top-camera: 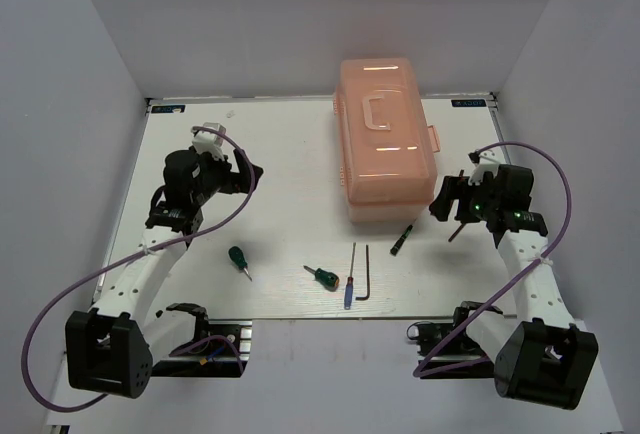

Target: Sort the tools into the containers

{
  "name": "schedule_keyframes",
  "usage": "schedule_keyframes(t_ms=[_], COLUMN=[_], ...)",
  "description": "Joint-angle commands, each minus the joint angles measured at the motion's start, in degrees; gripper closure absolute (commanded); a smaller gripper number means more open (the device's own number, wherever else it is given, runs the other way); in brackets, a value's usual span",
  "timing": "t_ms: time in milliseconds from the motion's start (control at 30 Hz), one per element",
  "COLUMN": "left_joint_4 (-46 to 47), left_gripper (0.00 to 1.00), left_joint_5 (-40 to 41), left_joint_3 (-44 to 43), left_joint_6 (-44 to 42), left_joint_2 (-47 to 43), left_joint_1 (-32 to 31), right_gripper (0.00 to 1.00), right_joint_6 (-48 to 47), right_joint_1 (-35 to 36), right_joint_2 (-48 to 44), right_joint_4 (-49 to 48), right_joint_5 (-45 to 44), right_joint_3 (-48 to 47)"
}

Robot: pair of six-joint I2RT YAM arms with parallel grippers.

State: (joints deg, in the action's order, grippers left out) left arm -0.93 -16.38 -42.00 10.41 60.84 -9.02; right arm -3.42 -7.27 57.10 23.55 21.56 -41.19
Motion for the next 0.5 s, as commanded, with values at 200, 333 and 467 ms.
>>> schedule_keyframes(t_ms=[200,333,467], left_joint_4=[2.3,2.3,2.9], left_gripper=[0.0,0.0,0.12], left_joint_5=[-4.2,-4.8,-6.5], left_joint_3=[-0.5,-0.5,-0.5], left_joint_6=[1.7,1.7,2.2], left_joint_2=[-2.4,-1.9,-1.3], left_joint_1=[0.0,0.0,0.0], right_gripper=[0.09,0.09,0.78], right_joint_6=[0.1,-4.4,-13.0], right_joint_1=[-1.9,-2.5,-2.1], right_joint_2=[-0.1,-1.0,-3.1], right_joint_4=[-1.8,-0.4,4.4], right_joint_5=[0.9,5.7,10.3], right_joint_3=[-1.1,-1.0,-4.3])
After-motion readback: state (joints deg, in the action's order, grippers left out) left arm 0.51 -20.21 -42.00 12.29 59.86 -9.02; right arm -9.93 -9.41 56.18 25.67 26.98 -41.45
